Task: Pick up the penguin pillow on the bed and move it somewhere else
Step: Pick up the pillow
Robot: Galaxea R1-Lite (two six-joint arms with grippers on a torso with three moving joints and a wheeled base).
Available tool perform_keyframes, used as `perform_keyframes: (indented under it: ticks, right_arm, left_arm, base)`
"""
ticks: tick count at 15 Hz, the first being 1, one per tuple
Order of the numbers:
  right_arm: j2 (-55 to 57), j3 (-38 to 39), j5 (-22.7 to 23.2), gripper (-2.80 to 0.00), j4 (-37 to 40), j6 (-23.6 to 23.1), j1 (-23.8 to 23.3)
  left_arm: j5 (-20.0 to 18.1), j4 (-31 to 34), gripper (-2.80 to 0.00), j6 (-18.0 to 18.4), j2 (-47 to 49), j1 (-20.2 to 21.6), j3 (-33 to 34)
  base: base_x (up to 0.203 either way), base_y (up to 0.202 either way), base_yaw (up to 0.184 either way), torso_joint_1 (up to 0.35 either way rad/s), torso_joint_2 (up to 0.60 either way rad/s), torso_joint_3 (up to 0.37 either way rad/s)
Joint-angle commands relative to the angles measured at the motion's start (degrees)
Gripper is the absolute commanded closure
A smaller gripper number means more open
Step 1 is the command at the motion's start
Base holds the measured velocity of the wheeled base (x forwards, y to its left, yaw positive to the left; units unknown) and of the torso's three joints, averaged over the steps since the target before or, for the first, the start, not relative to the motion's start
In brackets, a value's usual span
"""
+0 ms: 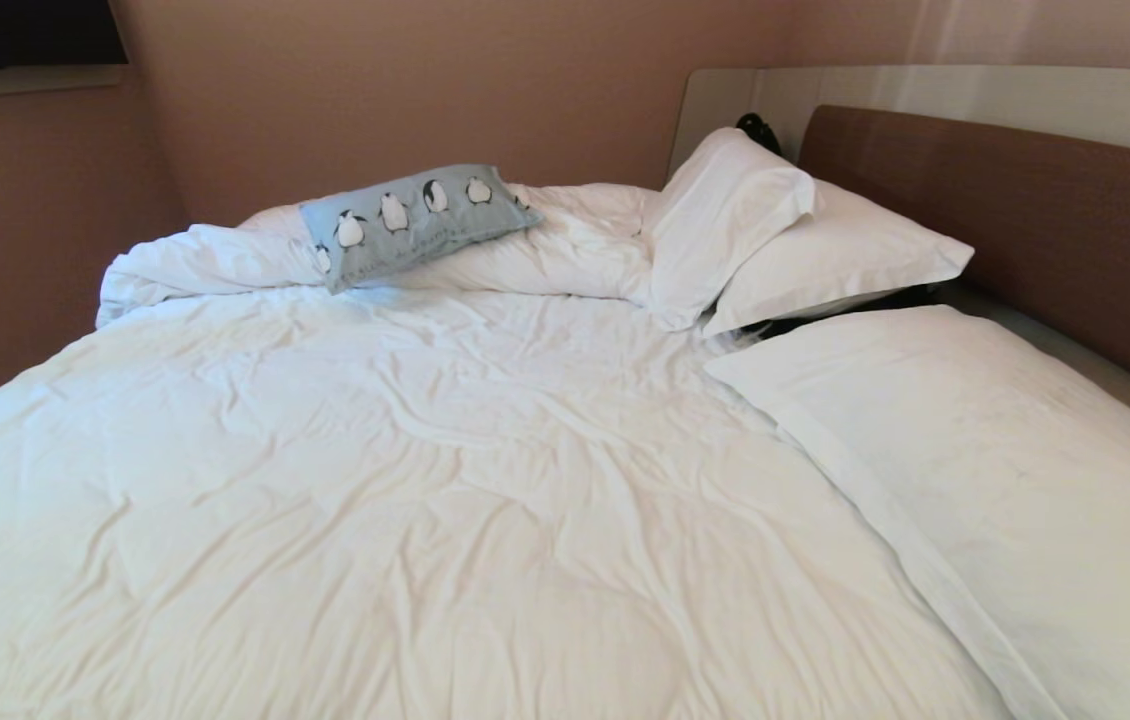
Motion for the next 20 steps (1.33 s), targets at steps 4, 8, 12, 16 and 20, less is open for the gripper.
perform_keyframes:
  ticks: [4, 8, 12, 16, 20]
  right_arm:
    - [0.0, 0.0, 0.0, 0.0, 0.0, 0.0, 0.0]
    - [0.0, 0.0, 0.0, 0.0, 0.0, 0.0, 0.0]
    - [0.0, 0.0, 0.0, 0.0, 0.0, 0.0, 0.0]
    - [0.0, 0.0, 0.0, 0.0, 0.0, 0.0, 0.0]
    - [0.0, 0.0, 0.0, 0.0, 0.0, 0.0, 0.0]
  left_arm:
    - [0.0, 0.0, 0.0, 0.0, 0.0, 0.0, 0.0]
    - [0.0, 0.0, 0.0, 0.0, 0.0, 0.0, 0.0]
    - [0.0, 0.0, 0.0, 0.0, 0.0, 0.0, 0.0]
    - [0.0, 0.0, 0.0, 0.0, 0.0, 0.0, 0.0]
    - [0.0, 0.0, 0.0, 0.0, 0.0, 0.0, 0.0]
  base:
    - [0.0, 0.0, 0.0, 0.0, 0.0, 0.0]
    - [0.0, 0.0, 0.0, 0.0, 0.0, 0.0]
    - [0.0, 0.0, 0.0, 0.0, 0.0, 0.0]
    - [0.0, 0.0, 0.0, 0.0, 0.0, 0.0]
    - [0.0, 0.0, 0.0, 0.0, 0.0, 0.0]
